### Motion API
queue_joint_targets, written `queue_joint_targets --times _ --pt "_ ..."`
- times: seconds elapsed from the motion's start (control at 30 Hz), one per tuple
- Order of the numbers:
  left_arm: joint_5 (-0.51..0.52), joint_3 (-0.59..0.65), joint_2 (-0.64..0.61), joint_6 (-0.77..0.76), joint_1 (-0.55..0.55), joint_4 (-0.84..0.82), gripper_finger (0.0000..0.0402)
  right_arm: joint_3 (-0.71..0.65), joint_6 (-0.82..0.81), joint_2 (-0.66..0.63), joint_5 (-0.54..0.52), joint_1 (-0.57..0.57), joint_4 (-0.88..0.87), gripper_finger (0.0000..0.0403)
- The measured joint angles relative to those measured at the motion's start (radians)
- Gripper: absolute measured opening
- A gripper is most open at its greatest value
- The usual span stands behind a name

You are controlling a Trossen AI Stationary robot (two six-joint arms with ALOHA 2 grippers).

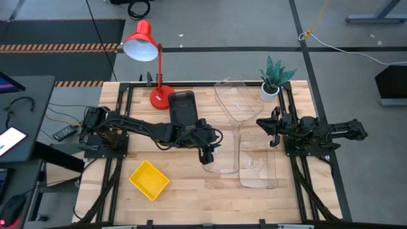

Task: Stack baskets by color
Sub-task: Stack the bottom right transparent bin on top of the bottom left transparent bin

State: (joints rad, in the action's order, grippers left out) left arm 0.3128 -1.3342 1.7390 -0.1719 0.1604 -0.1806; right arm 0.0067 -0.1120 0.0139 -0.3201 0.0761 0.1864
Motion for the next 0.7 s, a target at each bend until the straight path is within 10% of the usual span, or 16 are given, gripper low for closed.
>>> queue_joint_targets --times 0.7 --pt "0.0 0.0 0.0 0.105 0.0 0.091 0.016 0.0 0.0 0.0 0.0 0.0 0.0 0.0054"
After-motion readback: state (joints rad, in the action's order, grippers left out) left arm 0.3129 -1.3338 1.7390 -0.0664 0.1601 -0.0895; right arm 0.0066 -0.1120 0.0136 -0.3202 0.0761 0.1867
